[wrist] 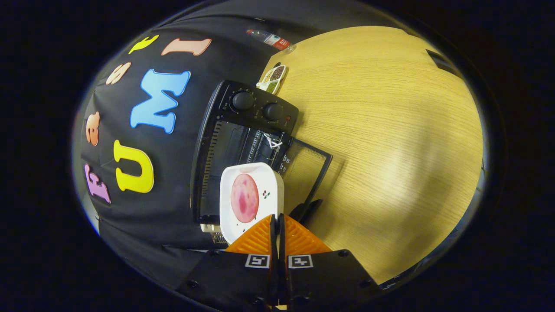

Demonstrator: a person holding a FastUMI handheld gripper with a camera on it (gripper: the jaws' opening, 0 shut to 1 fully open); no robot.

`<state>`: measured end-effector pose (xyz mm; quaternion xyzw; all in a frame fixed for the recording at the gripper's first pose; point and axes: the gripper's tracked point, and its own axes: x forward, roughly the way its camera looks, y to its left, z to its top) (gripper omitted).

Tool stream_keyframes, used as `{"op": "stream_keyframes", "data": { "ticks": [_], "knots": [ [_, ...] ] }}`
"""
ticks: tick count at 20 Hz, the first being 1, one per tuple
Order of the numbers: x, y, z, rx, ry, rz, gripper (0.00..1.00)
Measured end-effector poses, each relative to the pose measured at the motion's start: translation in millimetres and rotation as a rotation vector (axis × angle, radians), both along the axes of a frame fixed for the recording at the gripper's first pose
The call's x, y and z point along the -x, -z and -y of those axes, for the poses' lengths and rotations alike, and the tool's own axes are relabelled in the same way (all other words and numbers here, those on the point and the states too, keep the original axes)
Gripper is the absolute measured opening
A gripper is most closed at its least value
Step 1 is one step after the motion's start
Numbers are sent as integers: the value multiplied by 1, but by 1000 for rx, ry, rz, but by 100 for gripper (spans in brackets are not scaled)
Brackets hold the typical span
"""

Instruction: Open the toaster oven, put the food inside, and close the toaster oven door.

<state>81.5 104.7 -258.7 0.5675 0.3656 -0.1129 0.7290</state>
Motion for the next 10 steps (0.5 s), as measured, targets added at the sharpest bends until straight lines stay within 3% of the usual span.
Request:
{"op": "stream_keyframes", "data": {
  "ticks": [10],
  "knots": [
    [-58,9,-26,-14,143,20,2]
  ]
}}
